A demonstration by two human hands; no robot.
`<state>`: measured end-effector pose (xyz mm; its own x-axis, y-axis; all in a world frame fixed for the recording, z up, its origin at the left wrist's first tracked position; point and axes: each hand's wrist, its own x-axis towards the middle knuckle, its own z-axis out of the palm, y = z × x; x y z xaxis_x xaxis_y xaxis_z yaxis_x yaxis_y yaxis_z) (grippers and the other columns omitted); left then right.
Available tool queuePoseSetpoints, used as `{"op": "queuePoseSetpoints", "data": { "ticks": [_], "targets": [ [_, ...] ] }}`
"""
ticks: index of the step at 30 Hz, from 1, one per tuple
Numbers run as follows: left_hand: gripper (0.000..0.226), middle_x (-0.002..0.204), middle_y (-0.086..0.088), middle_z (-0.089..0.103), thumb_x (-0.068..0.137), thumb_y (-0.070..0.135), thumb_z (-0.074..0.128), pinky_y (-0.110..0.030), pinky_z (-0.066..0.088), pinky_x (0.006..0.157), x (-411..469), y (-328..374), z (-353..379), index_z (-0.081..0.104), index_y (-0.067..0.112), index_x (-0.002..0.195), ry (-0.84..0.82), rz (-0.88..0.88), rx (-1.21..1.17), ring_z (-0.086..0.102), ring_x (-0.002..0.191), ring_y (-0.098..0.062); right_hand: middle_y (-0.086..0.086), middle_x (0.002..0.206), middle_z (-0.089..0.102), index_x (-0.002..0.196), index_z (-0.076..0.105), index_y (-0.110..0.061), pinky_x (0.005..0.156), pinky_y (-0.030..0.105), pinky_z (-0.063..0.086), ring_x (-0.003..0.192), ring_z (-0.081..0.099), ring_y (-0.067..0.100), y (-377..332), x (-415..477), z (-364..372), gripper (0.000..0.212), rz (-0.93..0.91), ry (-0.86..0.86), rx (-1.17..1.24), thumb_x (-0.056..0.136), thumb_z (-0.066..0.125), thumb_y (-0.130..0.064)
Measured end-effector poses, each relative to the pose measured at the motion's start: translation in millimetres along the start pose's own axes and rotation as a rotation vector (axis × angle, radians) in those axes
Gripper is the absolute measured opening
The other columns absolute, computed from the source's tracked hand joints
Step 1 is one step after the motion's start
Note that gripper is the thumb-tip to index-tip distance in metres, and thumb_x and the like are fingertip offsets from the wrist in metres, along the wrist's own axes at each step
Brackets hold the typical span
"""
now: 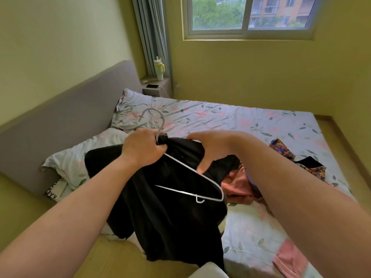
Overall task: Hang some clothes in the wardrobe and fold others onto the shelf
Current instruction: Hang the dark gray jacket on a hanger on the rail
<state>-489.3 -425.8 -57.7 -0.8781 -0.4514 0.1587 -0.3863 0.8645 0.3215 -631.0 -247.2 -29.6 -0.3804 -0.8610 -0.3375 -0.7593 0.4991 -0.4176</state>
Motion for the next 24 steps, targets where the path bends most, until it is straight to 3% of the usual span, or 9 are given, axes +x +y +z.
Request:
{"op": "queuePoseSetpoints", "data": {
  "ticks": [2,5,7,9,11,13,18,21,24],
  "targets": [
    [0.014,0.071,0.008,0.063,0.076,0.037,0.058,-0.033,0.051,0.067,0,-3,-4,0.069,0.029,0.08,0.101,-0.016,-0.02,0.06,0.072,-0.019,-0.007,0.11,0.056,0.133,0.047,-0.034,0.083,0.036,0.046,0.101,0.055,0.022,9,5,5,0.077,0.106,0.016,-0.036,0.068,0.087,-0.023],
    [0.011,0.065,0.004,0.059,0.081,0.029,0.064,-0.033,0.05,0.065,1,-6,-10,0.061,0.025,0.071,0.193,-0.045,-0.003,0.058,0.067,-0.023,-0.001,0.11,0.065,0.122,0.063,-0.022,0.085,0.034,0.049,0.098,0.06,0.022,26,16,16,0.045,0.245,0.097,0.068,0.08,0.078,-0.028],
    [0.019,0.063,0.003,0.057,0.081,0.029,0.064,-0.035,0.052,0.066,1,-10,-14,0.053,0.025,0.066,0.216,-0.064,0.027,0.057,0.064,-0.023,0.002,0.105,0.071,0.11,0.071,-0.018,0.091,0.036,0.051,0.096,0.065,0.022,40,24,26,0.029,0.291,0.108,0.268,0.086,0.073,-0.035],
    [0.02,0.063,0.003,0.057,0.081,0.03,0.064,-0.037,0.053,0.066,1,-15,-16,0.052,0.024,0.066,0.205,-0.059,0.057,0.057,0.063,-0.023,0.004,0.1,0.074,0.104,0.073,-0.019,0.094,0.043,0.055,0.094,0.07,0.024,46,33,39,0.02,0.297,0.17,0.579,0.087,0.073,-0.029],
    [0.016,0.067,0.002,0.058,0.082,0.029,0.063,-0.036,0.052,0.066,0,-20,-17,0.053,0.023,0.072,0.181,-0.035,0.116,0.057,0.067,-0.024,0.009,0.097,0.074,0.101,0.071,-0.018,0.084,0.041,0.059,0.089,0.072,0.025,44,42,45,0.018,0.286,0.337,0.742,0.085,0.075,-0.025],
    [0.011,0.07,0.002,0.058,0.083,0.029,0.063,-0.033,0.048,0.063,-1,-25,-15,0.056,0.021,0.08,0.192,-0.012,0.18,0.057,0.068,-0.023,0.008,0.095,0.071,0.1,0.066,-0.016,0.069,0.031,0.057,0.084,0.07,0.022,34,48,40,0.023,0.295,0.527,0.745,0.082,0.079,-0.023],
    [0.012,0.081,-0.003,0.063,0.086,0.025,0.065,-0.031,0.039,0.059,-3,-45,-12,0.061,0.02,0.096,0.3,-0.041,0.245,0.062,0.074,-0.027,0.0,0.082,0.066,0.082,0.066,-0.015,0.065,0.026,0.042,0.083,0.062,0.018,-11,53,14,0.019,0.176,0.763,0.379,0.079,0.077,-0.03],
    [0.012,0.082,-0.005,0.059,0.088,0.022,0.064,-0.032,0.037,0.058,-3,-61,-14,0.06,0.016,0.097,0.362,-0.113,0.182,0.058,0.072,-0.027,-0.002,0.082,0.066,0.082,0.066,-0.017,0.066,0.027,0.048,0.079,0.063,0.015,-48,54,9,0.018,0.082,0.785,0.477,0.082,0.076,-0.033],
    [0.011,0.078,-0.003,0.057,0.09,0.025,0.063,-0.031,0.035,0.058,-3,-82,-18,0.061,0.014,0.093,0.434,-0.173,0.079,0.055,0.07,-0.025,-0.003,0.083,0.068,0.081,0.062,-0.027,0.07,0.031,0.055,0.078,0.067,0.014,-79,56,24,0.015,-0.029,0.63,0.606,0.084,0.075,-0.034]
  ]
}}
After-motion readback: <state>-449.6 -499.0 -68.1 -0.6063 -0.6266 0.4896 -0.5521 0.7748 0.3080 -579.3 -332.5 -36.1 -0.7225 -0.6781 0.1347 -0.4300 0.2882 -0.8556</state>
